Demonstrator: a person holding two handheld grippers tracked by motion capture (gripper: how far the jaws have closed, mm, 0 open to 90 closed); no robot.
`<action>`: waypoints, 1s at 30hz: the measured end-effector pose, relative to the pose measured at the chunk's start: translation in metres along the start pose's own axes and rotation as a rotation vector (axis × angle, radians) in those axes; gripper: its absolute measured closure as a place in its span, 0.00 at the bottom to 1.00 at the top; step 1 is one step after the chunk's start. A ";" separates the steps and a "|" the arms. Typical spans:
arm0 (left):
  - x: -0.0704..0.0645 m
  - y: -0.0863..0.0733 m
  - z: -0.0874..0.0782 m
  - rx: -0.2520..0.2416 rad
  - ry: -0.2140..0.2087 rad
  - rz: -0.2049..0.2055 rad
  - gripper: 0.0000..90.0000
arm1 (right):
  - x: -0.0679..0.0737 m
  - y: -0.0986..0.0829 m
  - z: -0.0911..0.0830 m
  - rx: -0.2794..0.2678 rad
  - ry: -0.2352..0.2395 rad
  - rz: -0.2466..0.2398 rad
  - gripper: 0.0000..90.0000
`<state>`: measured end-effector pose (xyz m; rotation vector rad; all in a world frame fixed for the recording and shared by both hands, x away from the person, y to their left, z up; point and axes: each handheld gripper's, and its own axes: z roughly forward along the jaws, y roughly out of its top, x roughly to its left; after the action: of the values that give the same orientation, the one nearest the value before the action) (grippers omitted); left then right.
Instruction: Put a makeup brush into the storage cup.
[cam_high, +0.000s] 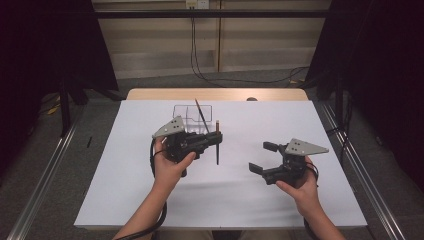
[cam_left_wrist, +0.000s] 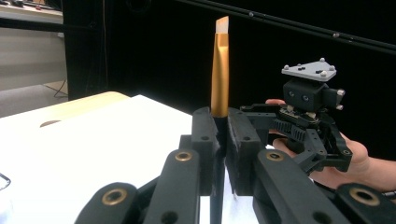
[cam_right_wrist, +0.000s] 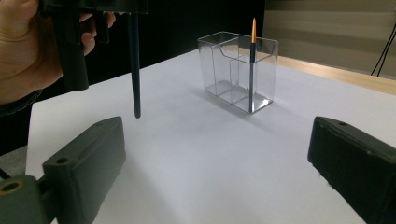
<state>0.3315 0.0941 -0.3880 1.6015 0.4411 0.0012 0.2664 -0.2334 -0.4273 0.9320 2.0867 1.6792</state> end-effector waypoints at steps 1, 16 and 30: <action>0.000 0.000 0.000 0.000 0.001 0.000 0.92 | -0.001 -0.001 -0.002 0.002 -0.007 0.001 0.03; 0.001 -0.001 -0.002 0.001 0.008 0.005 0.92 | -0.011 -0.005 -0.019 0.019 -0.029 0.003 0.01; 0.001 0.001 -0.004 -0.004 0.011 0.011 0.92 | -0.020 -0.010 -0.035 0.034 -0.030 -0.019 0.00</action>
<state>0.3314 0.0978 -0.3868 1.6010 0.4404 0.0189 0.2569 -0.2738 -0.4300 0.9384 2.1041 1.6156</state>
